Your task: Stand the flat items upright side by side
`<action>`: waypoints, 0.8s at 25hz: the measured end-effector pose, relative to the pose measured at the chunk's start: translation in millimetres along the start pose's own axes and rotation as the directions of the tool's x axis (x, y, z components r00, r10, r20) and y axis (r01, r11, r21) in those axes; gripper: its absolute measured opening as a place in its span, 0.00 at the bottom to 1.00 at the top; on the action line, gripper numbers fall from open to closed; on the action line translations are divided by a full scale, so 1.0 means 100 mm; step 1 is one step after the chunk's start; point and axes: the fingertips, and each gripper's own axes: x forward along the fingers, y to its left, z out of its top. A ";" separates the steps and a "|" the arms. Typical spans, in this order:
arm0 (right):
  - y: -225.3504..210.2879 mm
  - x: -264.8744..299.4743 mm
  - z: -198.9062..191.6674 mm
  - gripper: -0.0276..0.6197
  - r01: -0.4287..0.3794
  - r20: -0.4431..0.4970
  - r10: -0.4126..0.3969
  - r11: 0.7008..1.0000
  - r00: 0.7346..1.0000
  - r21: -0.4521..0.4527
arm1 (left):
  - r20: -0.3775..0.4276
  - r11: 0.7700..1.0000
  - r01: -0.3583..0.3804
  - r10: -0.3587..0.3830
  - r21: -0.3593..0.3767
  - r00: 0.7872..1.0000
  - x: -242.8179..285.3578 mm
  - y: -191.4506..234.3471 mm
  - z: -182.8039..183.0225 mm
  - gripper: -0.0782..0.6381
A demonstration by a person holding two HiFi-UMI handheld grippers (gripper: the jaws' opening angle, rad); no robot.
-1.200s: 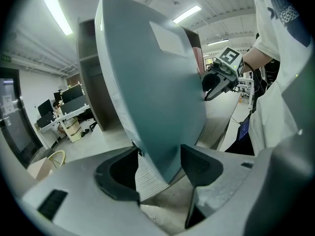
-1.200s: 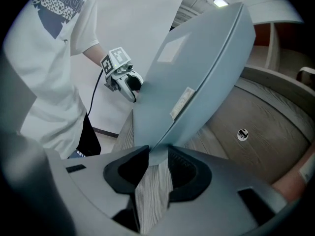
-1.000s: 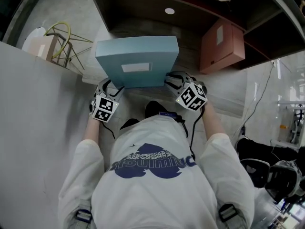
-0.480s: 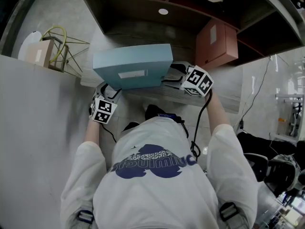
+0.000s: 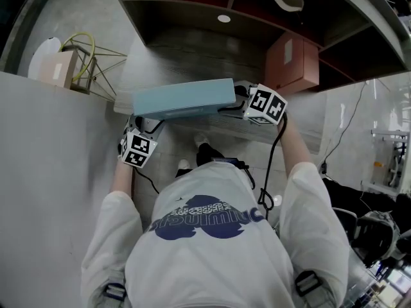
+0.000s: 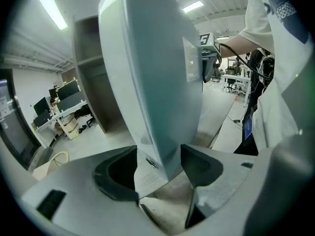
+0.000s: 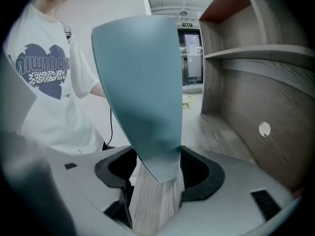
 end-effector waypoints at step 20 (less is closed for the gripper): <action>-0.45 -0.11 -0.01 0.46 -0.017 -0.070 0.018 1.000 0.997 0.010 | 0.022 1.000 -0.007 0.007 -0.016 1.000 0.03 0.04 0.36 0.49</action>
